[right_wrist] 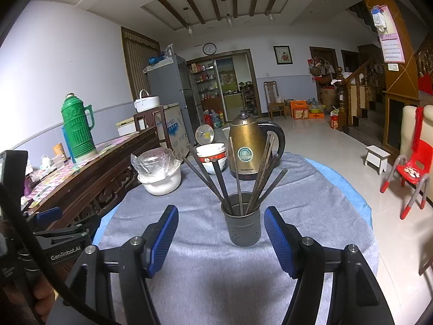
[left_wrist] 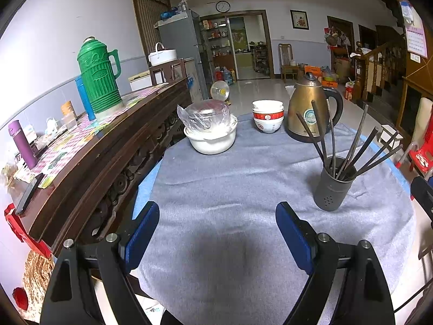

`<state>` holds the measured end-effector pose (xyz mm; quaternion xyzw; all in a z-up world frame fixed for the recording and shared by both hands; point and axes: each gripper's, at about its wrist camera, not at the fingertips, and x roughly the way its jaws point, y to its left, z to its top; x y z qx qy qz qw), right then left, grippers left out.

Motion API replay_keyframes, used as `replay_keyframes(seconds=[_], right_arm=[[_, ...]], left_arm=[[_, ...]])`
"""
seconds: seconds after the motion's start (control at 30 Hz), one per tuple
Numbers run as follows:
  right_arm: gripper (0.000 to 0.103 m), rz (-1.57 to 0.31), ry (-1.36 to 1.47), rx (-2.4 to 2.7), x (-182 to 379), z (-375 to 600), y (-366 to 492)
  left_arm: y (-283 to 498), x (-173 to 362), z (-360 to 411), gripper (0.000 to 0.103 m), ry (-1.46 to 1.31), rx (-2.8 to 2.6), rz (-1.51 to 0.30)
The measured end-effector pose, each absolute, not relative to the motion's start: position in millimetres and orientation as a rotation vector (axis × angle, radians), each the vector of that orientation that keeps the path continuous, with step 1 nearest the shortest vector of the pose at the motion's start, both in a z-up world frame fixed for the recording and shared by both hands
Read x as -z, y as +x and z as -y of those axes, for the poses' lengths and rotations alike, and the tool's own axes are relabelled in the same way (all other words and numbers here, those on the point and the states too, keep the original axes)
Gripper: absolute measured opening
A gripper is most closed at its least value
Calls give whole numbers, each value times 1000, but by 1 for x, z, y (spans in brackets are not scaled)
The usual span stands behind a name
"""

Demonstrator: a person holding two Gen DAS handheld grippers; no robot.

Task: Organize utensils

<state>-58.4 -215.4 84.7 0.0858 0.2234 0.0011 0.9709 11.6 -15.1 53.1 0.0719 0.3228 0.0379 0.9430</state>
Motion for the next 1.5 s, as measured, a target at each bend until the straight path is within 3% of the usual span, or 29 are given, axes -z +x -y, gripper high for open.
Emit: replay_keyframes(seconds=[1.5], right_arm=[[70,-439,182,-1,-85,222,-51]], left_arm=[[15,-59,24,88,172,-83,-656]])
